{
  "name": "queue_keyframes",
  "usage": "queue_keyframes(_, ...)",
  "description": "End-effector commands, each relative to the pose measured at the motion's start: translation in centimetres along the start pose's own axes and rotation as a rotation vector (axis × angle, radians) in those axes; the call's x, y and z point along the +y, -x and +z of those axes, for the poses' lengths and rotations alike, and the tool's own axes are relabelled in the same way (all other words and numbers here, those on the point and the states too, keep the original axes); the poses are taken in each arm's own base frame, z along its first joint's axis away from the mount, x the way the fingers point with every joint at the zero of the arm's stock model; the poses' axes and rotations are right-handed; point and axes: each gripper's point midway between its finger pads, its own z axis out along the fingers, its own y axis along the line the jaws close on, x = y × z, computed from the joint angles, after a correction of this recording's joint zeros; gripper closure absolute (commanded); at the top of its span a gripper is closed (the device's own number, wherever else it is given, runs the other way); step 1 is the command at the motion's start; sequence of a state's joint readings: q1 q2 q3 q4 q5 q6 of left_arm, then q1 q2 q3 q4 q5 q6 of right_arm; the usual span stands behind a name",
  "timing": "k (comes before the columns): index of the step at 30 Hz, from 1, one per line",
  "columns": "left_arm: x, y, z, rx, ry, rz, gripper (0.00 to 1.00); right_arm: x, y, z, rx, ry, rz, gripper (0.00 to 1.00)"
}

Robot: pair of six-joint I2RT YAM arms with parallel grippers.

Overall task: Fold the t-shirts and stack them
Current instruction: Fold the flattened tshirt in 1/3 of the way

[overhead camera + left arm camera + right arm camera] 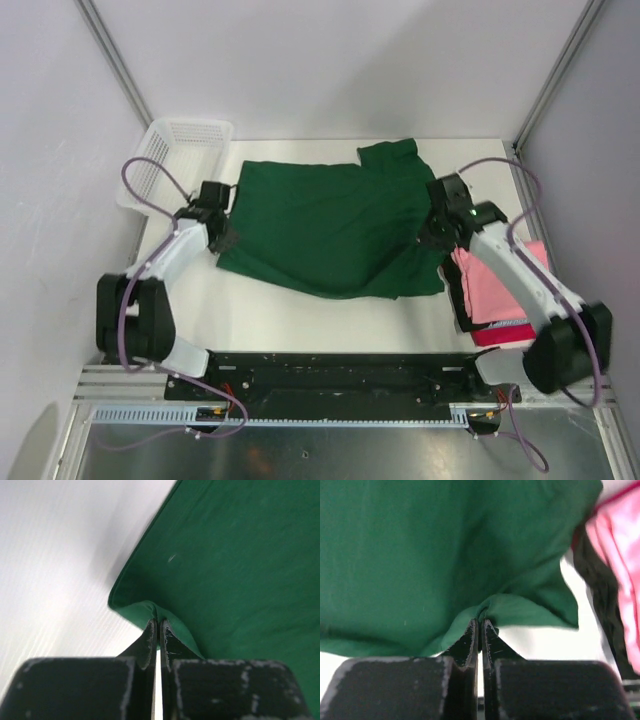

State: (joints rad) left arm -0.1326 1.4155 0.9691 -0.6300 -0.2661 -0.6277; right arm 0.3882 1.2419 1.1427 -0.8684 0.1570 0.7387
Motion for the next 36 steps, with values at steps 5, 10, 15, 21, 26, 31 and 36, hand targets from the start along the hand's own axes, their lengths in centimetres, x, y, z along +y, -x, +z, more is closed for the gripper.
queue_keyframes(5,-3.9,5.2,3.5,-0.056,0.023,-0.005,1.00,3.7,8.4,8.3,-0.097,-0.012,-0.045,1.00)
queue_keyframes(10,-3.2,5.9,4.6,-0.060,0.066,-0.029,1.00,3.6,10.2,10.6,-0.096,-0.048,-0.036,1.00)
queue_keyframes(15,-2.5,6.7,4.3,-0.086,0.083,-0.048,1.00,2.5,10.7,10.7,-0.103,-0.083,-0.030,1.00)
queue_keyframes(21,-1.7,7.1,3.8,-0.104,0.096,-0.088,1.00,1.7,11.8,10.2,-0.145,-0.084,-0.030,1.00)
queue_keyframes(26,-2.3,7.4,4.4,-0.090,0.083,-0.083,1.00,3.0,12.3,10.8,-0.158,-0.034,-0.055,1.00)
queue_keyframes(31,-2.7,7.7,5.0,-0.079,0.076,-0.085,1.00,2.3,12.1,11.5,-0.151,-0.072,-0.059,1.00)
queue_keyframes(36,-2.9,8.2,5.0,-0.081,0.067,-0.077,1.00,0.4,12.4,10.9,-0.159,-0.118,-0.047,1.00)
